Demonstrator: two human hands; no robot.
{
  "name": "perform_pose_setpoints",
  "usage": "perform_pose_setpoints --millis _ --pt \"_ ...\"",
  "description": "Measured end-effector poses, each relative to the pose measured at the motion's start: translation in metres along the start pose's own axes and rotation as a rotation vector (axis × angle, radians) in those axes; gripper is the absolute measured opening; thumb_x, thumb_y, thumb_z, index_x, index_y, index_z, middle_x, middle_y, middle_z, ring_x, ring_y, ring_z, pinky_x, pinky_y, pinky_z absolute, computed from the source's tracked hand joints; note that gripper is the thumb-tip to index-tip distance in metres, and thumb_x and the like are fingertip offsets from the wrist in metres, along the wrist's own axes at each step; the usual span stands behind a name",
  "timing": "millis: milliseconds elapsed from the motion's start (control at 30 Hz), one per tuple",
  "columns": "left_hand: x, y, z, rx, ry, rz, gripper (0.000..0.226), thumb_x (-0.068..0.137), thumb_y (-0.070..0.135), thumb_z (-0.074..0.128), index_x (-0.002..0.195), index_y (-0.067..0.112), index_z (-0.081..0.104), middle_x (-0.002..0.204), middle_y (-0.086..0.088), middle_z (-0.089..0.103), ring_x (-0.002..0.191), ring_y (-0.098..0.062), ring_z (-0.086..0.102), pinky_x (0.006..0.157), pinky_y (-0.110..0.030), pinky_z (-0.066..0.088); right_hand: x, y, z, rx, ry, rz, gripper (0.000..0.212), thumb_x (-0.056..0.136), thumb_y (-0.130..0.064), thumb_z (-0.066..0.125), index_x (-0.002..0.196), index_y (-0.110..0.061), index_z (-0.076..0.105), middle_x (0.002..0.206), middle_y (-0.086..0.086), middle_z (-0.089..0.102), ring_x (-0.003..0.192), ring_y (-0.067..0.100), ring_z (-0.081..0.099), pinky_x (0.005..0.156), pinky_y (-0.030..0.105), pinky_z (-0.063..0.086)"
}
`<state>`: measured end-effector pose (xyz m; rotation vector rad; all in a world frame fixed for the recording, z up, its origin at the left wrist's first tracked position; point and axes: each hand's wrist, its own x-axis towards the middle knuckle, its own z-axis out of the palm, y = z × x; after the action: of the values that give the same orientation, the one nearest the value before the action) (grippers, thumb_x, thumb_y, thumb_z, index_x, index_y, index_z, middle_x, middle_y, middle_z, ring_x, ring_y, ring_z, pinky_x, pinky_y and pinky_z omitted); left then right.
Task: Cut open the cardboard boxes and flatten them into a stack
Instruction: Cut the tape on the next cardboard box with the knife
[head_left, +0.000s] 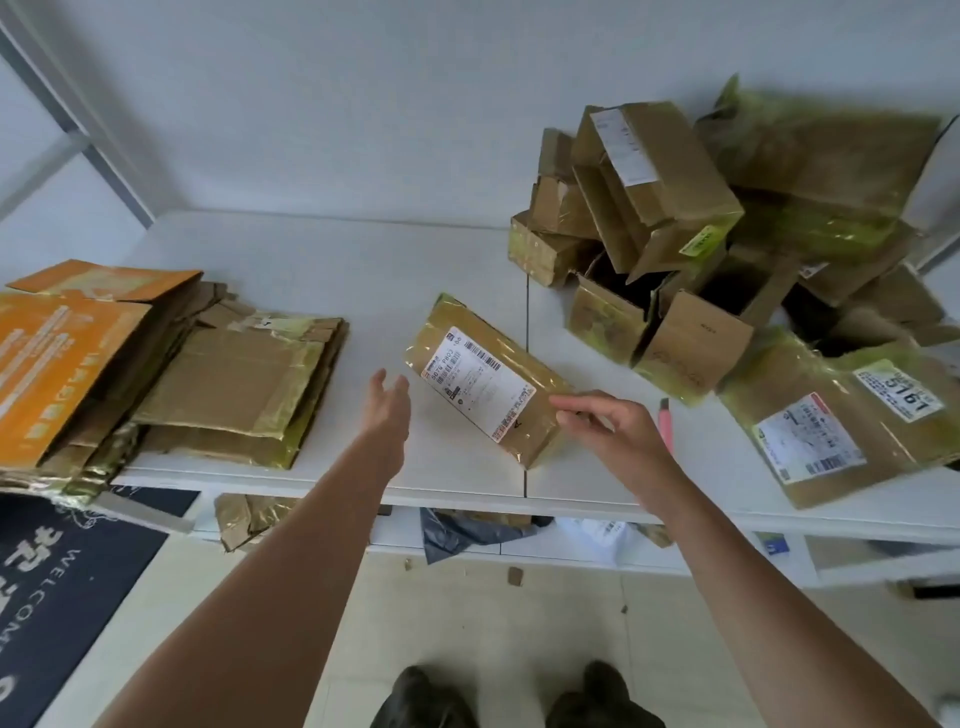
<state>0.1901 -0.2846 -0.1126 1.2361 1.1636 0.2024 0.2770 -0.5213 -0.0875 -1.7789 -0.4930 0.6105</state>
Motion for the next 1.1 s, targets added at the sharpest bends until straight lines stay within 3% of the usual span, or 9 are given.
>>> perform_pose_setpoints --millis 167,300,433,533,700,900,967,1033,1100 --pt "-0.028 -0.016 0.022 -0.137 0.028 -0.091 0.048 0.105 0.041 0.040 0.149 0.022 0.039 0.138 0.004 0.047 0.129 -0.025 0.042 0.108 -0.042 0.033 -0.011 0.022 -0.052 0.561 -0.050 0.351 0.028 0.086 -0.026 0.066 0.111 -0.013 0.072 0.123 0.007 0.069 0.124 0.021 0.059 0.104 0.053 0.046" --pt "-0.053 -0.030 0.051 -0.152 -0.149 -0.123 0.050 0.103 0.047 0.041 0.144 0.019 0.048 0.154 0.004 0.039 0.139 -0.028 0.038 0.116 -0.048 0.029 -0.017 0.039 -0.072 0.804 -0.095 0.577 0.053 0.081 -0.040 0.064 0.122 -0.006 0.062 0.126 0.017 0.065 0.119 0.032 0.061 0.096 0.055 0.051" --pt "-0.085 -0.037 0.086 -0.171 -0.231 -0.148 0.037 0.101 0.041 0.052 0.130 0.017 0.056 0.120 -0.007 0.063 0.102 -0.028 0.063 0.088 -0.044 0.055 -0.021 0.028 -0.075 0.302 -0.213 0.606 0.060 0.091 -0.062 0.047 0.140 -0.026 0.049 0.150 0.004 0.045 0.138 0.027 0.043 0.114 0.052 0.033" --pt "-0.103 -0.039 0.107 -0.073 -0.233 -0.062 0.039 0.096 0.031 0.063 0.134 0.029 0.054 0.120 -0.003 0.067 0.101 -0.025 0.067 0.078 -0.036 0.058 -0.022 0.013 -0.076 -0.073 -0.252 0.420 0.072 0.097 -0.066 0.026 0.155 -0.025 0.023 0.161 -0.006 0.013 0.148 0.021 0.017 0.119 0.049 0.023" --pt "-0.122 -0.036 0.119 0.094 -0.050 0.046 0.044 0.094 0.025 0.067 0.134 0.015 0.050 0.114 -0.011 0.066 0.097 -0.028 0.070 0.077 -0.034 0.059 -0.016 0.020 -0.075 -0.170 -0.307 0.219 0.046 0.105 -0.039 0.039 0.145 -0.018 0.043 0.134 -0.003 0.056 0.113 0.008 0.049 0.094 0.026 0.038" --pt "-0.125 -0.039 0.107 0.255 -0.026 -0.069 0.051 0.095 0.039 0.063 0.114 -0.008 0.056 0.091 -0.018 0.070 0.070 -0.029 0.073 0.063 -0.035 0.063 -0.008 0.025 -0.087 -0.281 -0.393 0.253 0.032 0.104 -0.028 0.045 0.125 -0.012 0.063 0.103 0.006 0.064 0.111 0.021 0.062 0.104 0.046 0.046" --pt "-0.123 -0.036 0.107 0.254 -0.020 -0.075 0.056 0.094 0.039 0.065 0.128 -0.002 0.047 0.103 -0.016 0.067 0.071 -0.027 0.072 0.060 -0.033 0.062 0.001 0.033 -0.099 -0.425 -0.243 0.194 0.037 0.105 -0.029 0.039 0.127 -0.011 0.062 0.114 0.017 0.063 0.115 0.025 0.059 0.102 0.046 0.047" --pt "-0.121 -0.033 0.107 0.228 -0.019 -0.081 0.068 0.092 0.036 0.069 0.143 0.010 0.033 0.119 -0.013 0.060 0.075 -0.028 0.072 0.057 -0.032 0.061 0.009 0.046 -0.112 -0.685 -0.120 0.096 0.038 0.104 -0.022 0.039 0.139 -0.020 0.053 0.132 0.010 0.060 0.115 0.024 0.059 0.095 0.042 0.051" --pt "-0.118 -0.031 0.106 0.192 -0.037 -0.057 0.084 0.090 0.029 0.071 0.153 0.024 0.015 0.128 -0.011 0.054 0.084 -0.031 0.072 0.053 -0.031 0.060 0.011 0.062 -0.119 -0.941 -0.165 0.086 0.048 0.102 -0.015 0.040 0.146 -0.032 0.042 0.131 0.009 0.055 0.107 0.025 0.060 0.085 0.039 0.053"
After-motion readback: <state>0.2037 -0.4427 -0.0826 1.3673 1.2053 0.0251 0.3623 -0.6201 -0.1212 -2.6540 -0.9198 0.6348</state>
